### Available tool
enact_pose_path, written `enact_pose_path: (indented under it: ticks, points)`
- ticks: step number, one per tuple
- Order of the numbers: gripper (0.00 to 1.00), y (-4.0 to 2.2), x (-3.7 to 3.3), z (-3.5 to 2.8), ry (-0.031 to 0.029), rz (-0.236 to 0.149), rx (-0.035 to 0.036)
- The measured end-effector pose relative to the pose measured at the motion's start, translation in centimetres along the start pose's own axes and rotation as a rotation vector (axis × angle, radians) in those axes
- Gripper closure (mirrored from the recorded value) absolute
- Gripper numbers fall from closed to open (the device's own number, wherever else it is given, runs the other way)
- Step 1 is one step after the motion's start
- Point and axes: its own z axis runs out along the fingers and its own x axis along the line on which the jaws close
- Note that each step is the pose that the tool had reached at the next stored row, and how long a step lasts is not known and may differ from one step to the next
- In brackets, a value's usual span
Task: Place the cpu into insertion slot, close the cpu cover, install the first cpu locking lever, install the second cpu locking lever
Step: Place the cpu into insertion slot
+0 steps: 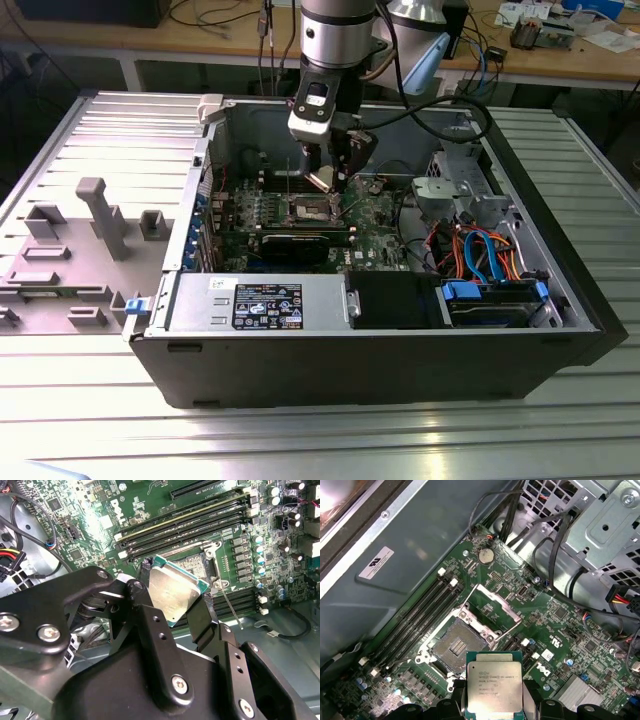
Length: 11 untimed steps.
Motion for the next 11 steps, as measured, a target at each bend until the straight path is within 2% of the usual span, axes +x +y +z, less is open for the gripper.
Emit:
enact_pose_path:
  ticks: [11]
  points:
    - [0.46,0.0,0.0,0.01,-0.0021,0.018,0.0019]
